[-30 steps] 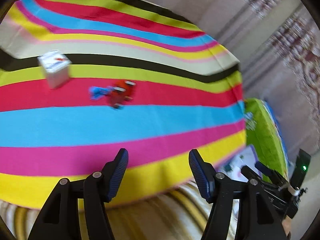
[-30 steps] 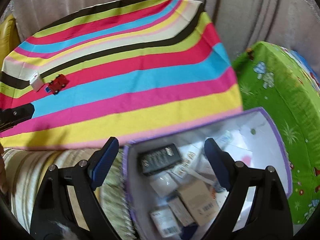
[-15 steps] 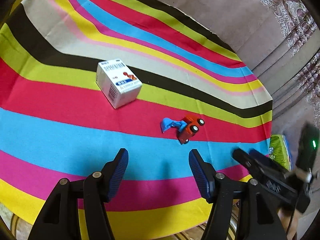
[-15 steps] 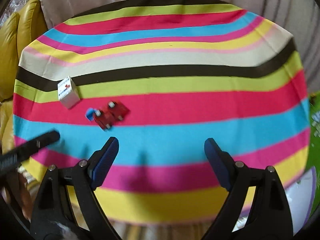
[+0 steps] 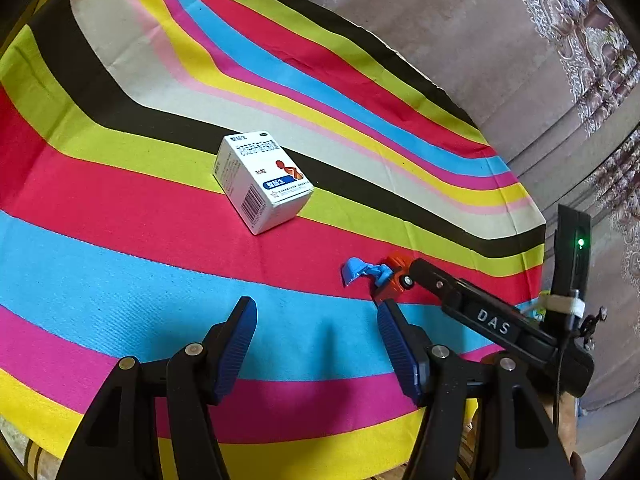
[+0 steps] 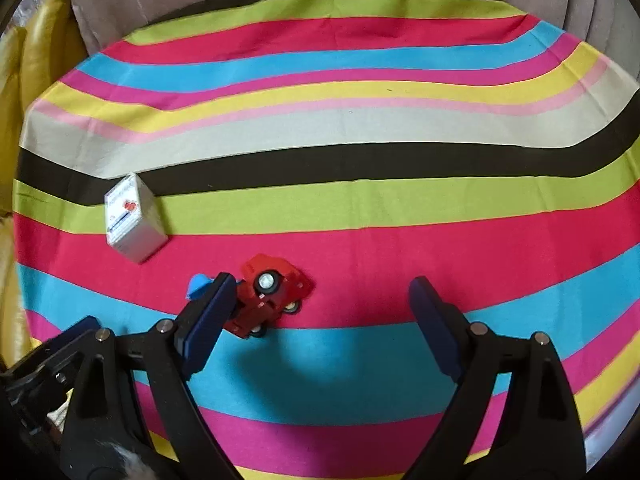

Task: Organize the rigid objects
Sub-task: 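Grasp red toy car with right tool while left tool grasps white medicine box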

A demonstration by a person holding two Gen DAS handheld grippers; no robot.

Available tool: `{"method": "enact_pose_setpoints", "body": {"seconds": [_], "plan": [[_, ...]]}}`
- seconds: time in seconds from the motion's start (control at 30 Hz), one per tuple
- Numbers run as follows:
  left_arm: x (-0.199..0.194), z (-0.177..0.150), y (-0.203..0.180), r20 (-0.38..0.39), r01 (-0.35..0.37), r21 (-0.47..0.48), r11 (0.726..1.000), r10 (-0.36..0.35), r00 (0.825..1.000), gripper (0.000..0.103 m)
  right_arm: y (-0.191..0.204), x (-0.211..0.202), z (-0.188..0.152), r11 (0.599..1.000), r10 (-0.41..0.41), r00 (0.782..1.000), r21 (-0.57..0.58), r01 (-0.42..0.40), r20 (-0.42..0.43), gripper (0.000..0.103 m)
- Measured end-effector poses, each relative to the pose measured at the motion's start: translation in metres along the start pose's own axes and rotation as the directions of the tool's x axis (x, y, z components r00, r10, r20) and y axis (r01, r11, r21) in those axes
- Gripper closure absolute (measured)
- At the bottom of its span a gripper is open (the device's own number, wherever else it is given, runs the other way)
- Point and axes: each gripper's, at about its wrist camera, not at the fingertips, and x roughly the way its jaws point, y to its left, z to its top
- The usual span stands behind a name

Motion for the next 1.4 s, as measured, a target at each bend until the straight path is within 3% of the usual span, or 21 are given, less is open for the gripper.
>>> {"method": "enact_pose_setpoints", "body": {"seconds": [0.1, 0.23, 0.37, 0.6, 0.8, 0.93, 1.13, 1.4], "plan": [[0.002, 0.000, 0.000, -0.005, 0.000, -0.004, 1.000, 0.000, 1.000, 0.039, -0.005, -0.003, -0.002, 1.000, -0.022, 1.000, -0.005, 0.022, -0.002, 0.014], [0.003, 0.000, -0.001, -0.006, -0.006, -0.001, 1.000, 0.006, 1.000, 0.039, -0.020, -0.009, -0.011, 0.999, 0.006, 1.000, 0.043, -0.006, -0.009, 0.014], [0.004, 0.001, -0.001, -0.002, -0.016, 0.003, 1.000, 0.016, 1.000, 0.039, -0.030, -0.012, -0.019, 0.998, -0.031, 0.999, 0.054, 0.033, -0.029, 0.014], [0.011, 0.018, -0.004, 0.022, -0.075, 0.039, 0.996, 0.074, 0.997, 0.039, -0.035, 0.000, -0.027, 0.998, -0.038, 0.997, 0.055, 0.042, -0.066, 0.014], [0.019, 0.039, -0.003, 0.037, -0.134, 0.070, 0.988, 0.132, 0.991, 0.029, -0.035, 0.003, -0.031, 0.998, -0.031, 0.996, 0.050, 0.035, -0.084, 0.014], [0.026, 0.055, 0.009, 0.022, -0.159, -0.008, 0.987, 0.159, 0.987, 0.026, -0.029, -0.004, -0.031, 0.999, -0.035, 0.997, 0.033, 0.037, -0.065, 0.014], [0.043, 0.072, 0.014, -0.004, -0.167, -0.135, 0.977, 0.168, 0.986, 0.025, -0.003, -0.016, -0.029, 0.997, 0.011, 1.000, -0.083, -0.011, -0.001, 0.011], [0.075, 0.087, 0.010, -0.055, -0.281, -0.148, 0.948, 0.275, 0.960, 0.025, 0.014, -0.004, -0.025, 0.981, 0.014, 1.000, -0.194, -0.017, -0.018, 0.011]]}}
